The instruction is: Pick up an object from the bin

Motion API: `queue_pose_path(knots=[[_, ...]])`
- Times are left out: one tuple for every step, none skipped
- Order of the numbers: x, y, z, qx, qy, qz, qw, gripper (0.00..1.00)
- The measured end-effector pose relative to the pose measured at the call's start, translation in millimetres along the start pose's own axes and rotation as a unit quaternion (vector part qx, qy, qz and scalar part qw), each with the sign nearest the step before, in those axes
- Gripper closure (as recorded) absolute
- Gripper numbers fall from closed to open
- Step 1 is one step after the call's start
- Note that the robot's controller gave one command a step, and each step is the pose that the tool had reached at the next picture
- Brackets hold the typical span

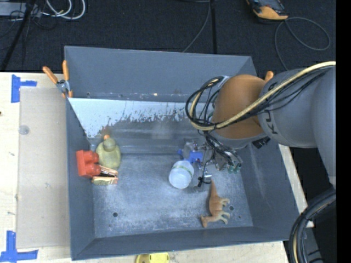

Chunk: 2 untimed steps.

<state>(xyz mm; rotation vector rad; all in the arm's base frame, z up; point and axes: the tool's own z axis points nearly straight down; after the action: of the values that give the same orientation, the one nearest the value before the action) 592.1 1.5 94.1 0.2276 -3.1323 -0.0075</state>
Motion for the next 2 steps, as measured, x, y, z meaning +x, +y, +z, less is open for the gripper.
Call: queue_pose_path(knots=[[-26.6, 3.9, 24.2, 0.003, -0.0025, -0.067, 0.9978, 1.0], [-26.6, 4.0, 24.2, 0.003, -0.0025, -0.067, 0.9977, 1.0]])
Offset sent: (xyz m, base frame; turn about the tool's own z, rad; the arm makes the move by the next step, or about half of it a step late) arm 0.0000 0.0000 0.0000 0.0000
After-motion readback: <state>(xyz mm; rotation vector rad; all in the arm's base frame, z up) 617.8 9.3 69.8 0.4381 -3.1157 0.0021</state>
